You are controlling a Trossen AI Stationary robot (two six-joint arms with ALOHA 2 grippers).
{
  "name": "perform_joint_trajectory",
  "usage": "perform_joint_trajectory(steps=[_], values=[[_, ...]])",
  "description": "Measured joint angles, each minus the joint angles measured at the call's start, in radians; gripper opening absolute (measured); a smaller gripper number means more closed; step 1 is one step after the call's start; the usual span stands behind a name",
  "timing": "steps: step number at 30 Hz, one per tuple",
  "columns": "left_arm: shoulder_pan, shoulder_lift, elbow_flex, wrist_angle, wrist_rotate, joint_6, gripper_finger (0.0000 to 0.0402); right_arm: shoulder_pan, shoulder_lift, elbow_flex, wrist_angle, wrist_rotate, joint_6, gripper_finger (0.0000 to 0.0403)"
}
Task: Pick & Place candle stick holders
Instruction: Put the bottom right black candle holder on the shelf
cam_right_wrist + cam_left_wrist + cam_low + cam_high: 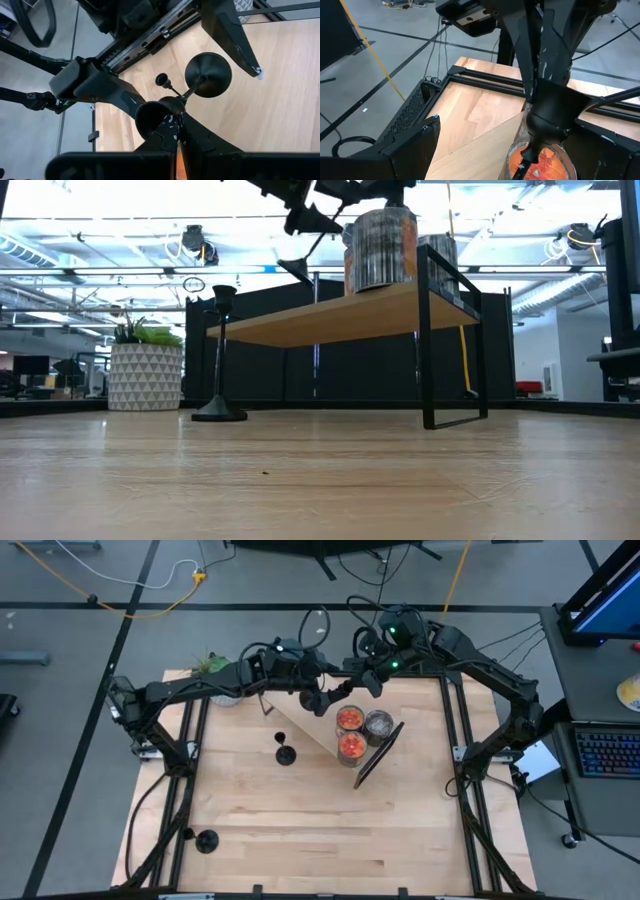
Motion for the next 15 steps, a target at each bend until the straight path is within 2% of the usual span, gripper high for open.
perform_joint_trajectory(steps=[10, 15], values=[[-0.001, 0.000, 0.000, -0.011, -0.017, 0.020, 0.0396, 0.006, 0.000, 0.000, 0.002, -0.001, 0.000, 0.0000], [-0.015, 0.000, 0.000, -0.013, -0.010, 0.047, 0.0356, 0.026, 0.000, 0.000, 0.003, 0.000, 0.000, 0.0000]])
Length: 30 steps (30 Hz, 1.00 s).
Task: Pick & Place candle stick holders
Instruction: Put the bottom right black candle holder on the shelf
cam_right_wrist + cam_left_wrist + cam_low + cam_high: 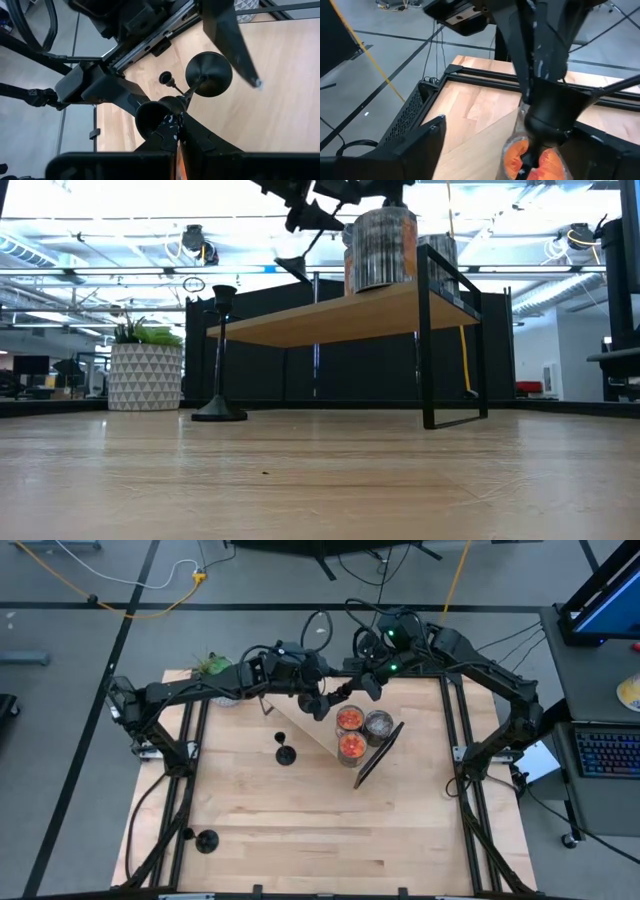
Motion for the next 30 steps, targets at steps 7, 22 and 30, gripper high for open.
perform_joint_trajectory(steps=[7, 22, 30], values=[[-0.026, 0.000, 0.000, 0.000, -0.003, 0.004, 0.0252, 0.007, 0.000, 0.000, -0.001, 0.000, 0.007, 0.0000], [-0.039, 0.002, 0.000, 0.014, 0.002, 0.028, 0.0102, 0.006, 0.000, 0.001, 0.002, -0.002, 0.008, 0.0003], [-0.039, 0.002, 0.000, 0.030, -0.005, 0.034, 0.0097, 0.006, -0.002, 0.001, 0.016, -0.003, 0.008, 0.0032]])
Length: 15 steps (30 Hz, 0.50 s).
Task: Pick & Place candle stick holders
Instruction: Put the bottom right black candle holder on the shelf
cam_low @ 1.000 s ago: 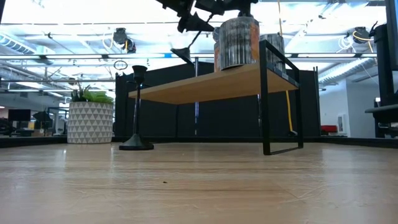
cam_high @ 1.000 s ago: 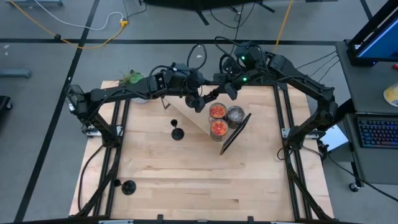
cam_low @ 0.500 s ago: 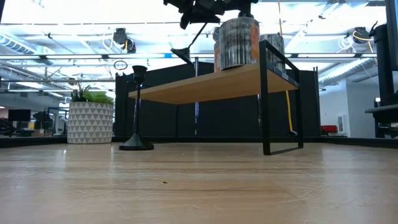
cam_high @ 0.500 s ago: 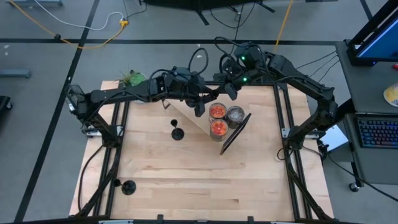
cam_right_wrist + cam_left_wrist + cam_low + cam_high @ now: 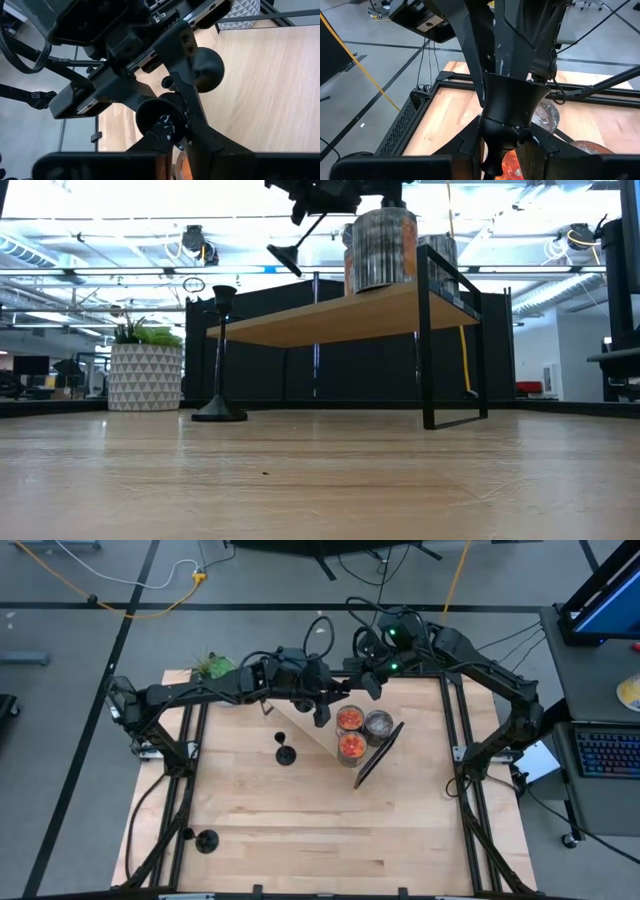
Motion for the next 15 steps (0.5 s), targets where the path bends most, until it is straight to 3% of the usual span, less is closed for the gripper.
perform_joint_trajectory(steps=[15], values=[[0.002, 0.000, 0.000, 0.004, -0.028, 0.022, 0.0097, 0.001, 0.000, 0.000, 0.043, 0.000, -0.001, 0.0078]])
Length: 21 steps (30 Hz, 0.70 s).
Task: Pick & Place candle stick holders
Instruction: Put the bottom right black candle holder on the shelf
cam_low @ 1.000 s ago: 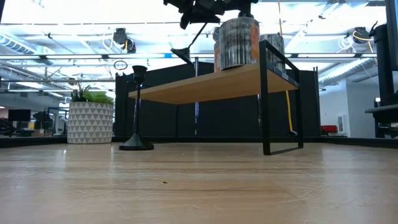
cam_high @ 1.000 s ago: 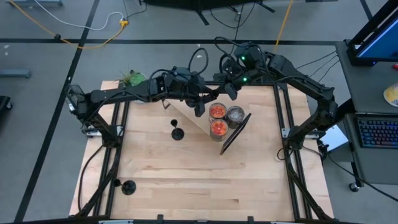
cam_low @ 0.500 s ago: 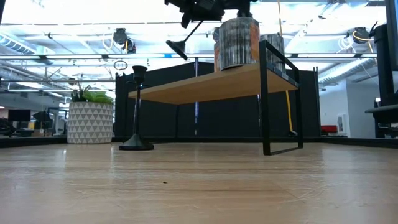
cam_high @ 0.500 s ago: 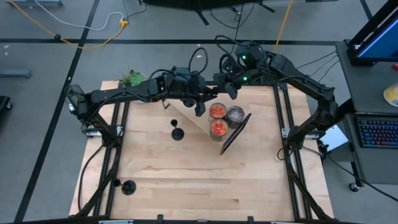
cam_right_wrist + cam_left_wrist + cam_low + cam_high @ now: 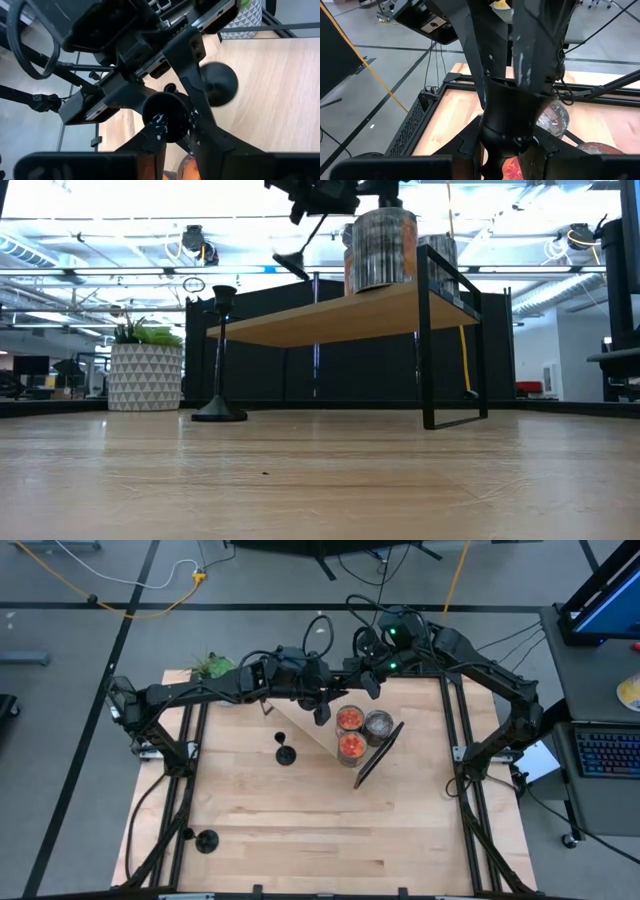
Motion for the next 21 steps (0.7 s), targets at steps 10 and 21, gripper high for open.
perform_joint_trajectory(steps=[10, 21], values=[[0.000, 0.000, 0.000, -0.002, 0.000, 0.002, 0.0097, 0.000, 0.000, 0.000, 0.003, 0.001, 0.007, 0.0123], [0.000, -0.001, 0.000, -0.003, 0.000, -0.004, 0.0097, -0.002, 0.000, 0.000, 0.006, 0.004, 0.010, 0.0138]])
